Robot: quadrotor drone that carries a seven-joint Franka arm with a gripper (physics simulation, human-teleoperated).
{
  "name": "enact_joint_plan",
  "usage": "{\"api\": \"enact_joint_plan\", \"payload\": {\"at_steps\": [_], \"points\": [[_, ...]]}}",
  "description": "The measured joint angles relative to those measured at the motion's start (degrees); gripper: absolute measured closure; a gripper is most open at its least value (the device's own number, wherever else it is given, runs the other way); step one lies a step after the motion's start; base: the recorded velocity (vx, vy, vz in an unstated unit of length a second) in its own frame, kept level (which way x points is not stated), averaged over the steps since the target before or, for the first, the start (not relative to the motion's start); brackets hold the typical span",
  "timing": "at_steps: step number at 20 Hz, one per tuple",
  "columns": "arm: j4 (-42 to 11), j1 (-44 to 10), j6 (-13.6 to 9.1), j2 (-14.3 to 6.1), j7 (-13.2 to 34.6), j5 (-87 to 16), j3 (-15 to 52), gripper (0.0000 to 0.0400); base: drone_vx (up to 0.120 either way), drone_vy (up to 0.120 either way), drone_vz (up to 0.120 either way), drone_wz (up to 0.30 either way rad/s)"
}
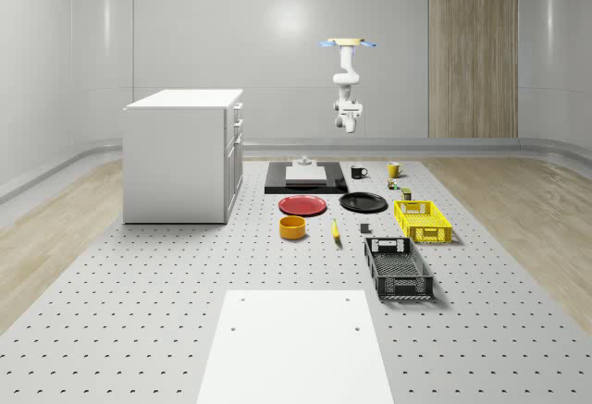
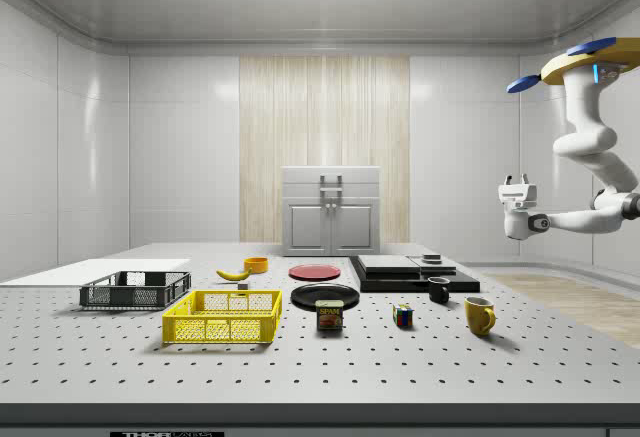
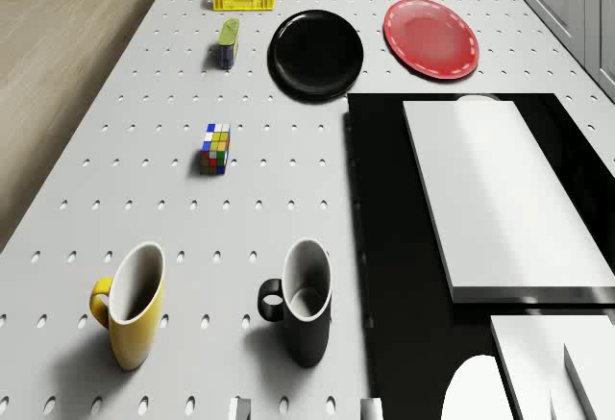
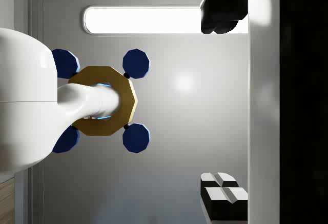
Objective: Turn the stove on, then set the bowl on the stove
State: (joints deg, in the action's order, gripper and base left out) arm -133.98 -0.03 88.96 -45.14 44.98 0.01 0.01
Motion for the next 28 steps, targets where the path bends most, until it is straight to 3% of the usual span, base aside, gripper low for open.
{"api": "enact_joint_plan", "payload": {"at_steps": [6,12,18,28], "points": [[7.33,-0.16,-5.61,1.45,-0.09,0.06,0.08,0.0,0.0,0.0,0.0,0.0],[13.51,-0.26,-9.27,3.7,-0.13,0.1,0.14,0.0,0.0,0.0,0.0,0.0],[16.21,-0.33,-10.69,4.71,-0.16,0.12,0.19,0.0,0.0,0.0,0.0,0.0],[16.94,-0.41,-10.85,4.84,-0.19,0.14,0.24,0.0,0.0,0.0,0.0,0.0]]}}
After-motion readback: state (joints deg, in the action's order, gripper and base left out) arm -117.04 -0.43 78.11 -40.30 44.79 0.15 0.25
